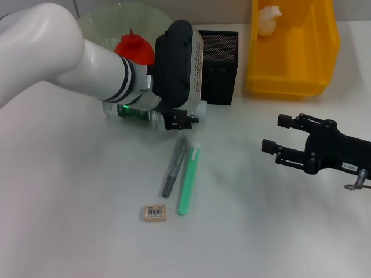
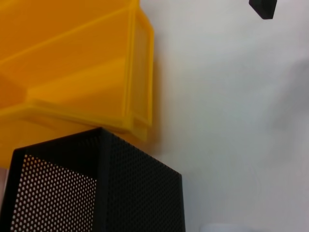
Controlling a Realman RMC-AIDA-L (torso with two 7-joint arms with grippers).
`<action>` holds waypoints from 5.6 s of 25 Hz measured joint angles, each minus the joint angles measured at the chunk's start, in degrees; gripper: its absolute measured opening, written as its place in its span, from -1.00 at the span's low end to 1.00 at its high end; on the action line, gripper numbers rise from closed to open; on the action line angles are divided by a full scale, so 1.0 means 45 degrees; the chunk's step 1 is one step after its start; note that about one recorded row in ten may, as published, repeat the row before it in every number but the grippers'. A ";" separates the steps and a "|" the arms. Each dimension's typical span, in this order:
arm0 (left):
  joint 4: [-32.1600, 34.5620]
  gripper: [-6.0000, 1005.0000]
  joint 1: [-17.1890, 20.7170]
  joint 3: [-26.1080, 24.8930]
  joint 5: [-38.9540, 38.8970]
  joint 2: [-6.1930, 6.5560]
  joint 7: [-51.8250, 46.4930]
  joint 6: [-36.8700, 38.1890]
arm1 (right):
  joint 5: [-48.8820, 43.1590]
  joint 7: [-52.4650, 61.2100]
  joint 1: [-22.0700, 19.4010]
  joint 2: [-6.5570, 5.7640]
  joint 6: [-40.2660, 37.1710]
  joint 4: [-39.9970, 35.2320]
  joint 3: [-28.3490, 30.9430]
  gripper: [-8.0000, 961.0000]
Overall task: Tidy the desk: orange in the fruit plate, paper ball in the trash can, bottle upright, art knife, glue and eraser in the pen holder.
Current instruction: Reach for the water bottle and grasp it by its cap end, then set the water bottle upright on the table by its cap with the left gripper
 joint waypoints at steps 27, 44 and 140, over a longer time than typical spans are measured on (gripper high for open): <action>0.1709 -0.10 0.0652 -0.1297 -0.0093 0.0094 -0.1106 0.1749 | 0.0003 0.0188 0.0190 -0.0020 0.0044 -0.0010 0.0138 0.54; 0.2217 -0.11 0.1368 -0.7776 -0.1860 0.0195 -0.0629 0.6610 | 0.0021 0.0203 0.0303 -0.0020 0.0024 -0.0039 0.0122 0.54; 0.1259 0.52 0.4578 -1.4654 -0.6930 0.1855 -0.0005 1.2688 | -0.0053 0.0817 0.1137 0.0058 -0.0050 -0.0019 -0.0018 0.54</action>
